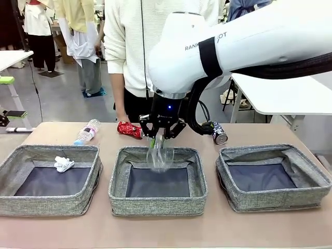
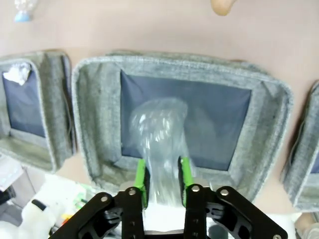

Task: Sort the waste into the appropriate baskets.
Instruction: Place the picked waste into the Fabric basket indicated by the person.

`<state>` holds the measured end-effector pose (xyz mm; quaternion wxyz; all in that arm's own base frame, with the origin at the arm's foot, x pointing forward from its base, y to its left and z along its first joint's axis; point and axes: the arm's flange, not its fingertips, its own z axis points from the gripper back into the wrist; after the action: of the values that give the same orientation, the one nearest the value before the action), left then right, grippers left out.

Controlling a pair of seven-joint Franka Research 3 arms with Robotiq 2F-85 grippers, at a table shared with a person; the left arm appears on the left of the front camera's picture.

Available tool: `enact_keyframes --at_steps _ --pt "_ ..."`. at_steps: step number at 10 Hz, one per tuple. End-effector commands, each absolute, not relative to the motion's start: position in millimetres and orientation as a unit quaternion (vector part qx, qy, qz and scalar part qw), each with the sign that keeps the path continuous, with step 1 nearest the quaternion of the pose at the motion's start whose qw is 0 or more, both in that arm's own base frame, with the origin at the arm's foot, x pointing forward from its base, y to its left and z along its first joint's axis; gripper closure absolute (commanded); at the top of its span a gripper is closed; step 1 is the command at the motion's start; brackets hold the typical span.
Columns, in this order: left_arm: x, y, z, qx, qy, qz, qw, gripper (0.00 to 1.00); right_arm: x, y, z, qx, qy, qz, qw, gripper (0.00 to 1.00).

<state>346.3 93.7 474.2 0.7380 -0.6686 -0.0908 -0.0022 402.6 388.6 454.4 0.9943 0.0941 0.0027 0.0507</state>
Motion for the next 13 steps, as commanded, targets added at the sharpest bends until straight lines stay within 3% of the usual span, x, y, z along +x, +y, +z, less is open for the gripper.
enact_keyframes --at_steps 1,2,3,4,7,10,13 --pt "345 91 477 -0.675 -0.096 0.001 0.732 0.0 401 382 460 0.104 0.023 0.057 0.993 0.0" --pt "345 91 477 -0.675 -0.096 0.001 0.732 0.0 402 382 460 0.109 0.026 0.058 0.992 0.0" --pt "345 91 477 -0.675 -0.096 0.001 0.732 0.0 402 380 459 0.111 0.028 0.056 0.992 0.07" --pt "345 91 477 -0.675 -0.096 0.001 0.732 0.0 403 379 458 0.112 0.031 0.053 0.992 0.0" --pt "345 91 477 -0.675 -0.096 0.001 0.732 0.0 404 374 462 0.161 0.051 0.064 0.984 0.0" --pt "345 91 477 -0.675 -0.096 0.001 0.732 0.0 404 303 489 0.342 0.209 0.056 0.914 0.0" --pt "345 91 477 -0.675 -0.096 0.001 0.732 0.0 386 163 498 0.526 0.129 0.014 0.841 0.0"
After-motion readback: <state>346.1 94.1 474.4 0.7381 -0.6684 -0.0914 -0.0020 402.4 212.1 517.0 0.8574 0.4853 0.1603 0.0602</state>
